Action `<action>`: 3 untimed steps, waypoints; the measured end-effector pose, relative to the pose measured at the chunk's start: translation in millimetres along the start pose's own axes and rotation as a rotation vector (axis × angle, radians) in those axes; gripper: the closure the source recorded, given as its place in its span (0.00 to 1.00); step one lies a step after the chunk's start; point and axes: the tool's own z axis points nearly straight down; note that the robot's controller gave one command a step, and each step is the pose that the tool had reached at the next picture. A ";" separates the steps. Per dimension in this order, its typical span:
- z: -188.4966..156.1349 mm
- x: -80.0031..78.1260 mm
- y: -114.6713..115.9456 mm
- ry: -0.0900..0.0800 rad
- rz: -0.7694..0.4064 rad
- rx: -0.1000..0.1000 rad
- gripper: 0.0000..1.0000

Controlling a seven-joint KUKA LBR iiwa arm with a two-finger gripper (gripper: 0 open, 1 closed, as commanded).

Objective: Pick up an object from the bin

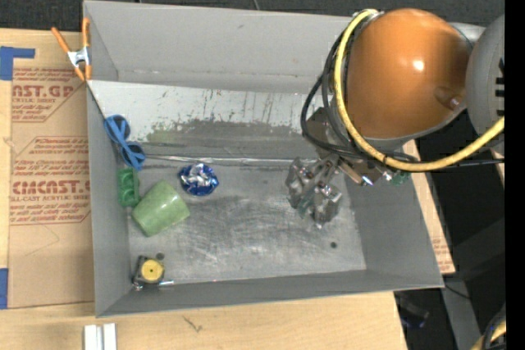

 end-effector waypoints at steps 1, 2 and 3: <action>4.0 0.4 1.6 0.006 -0.001 -0.006 1.00; 4.0 0.4 1.6 0.006 -0.002 -0.006 1.00; 4.0 0.4 1.7 0.006 -0.002 -0.006 1.00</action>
Offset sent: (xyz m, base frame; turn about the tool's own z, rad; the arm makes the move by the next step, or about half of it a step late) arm 0.0000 0.0000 0.0000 0.0000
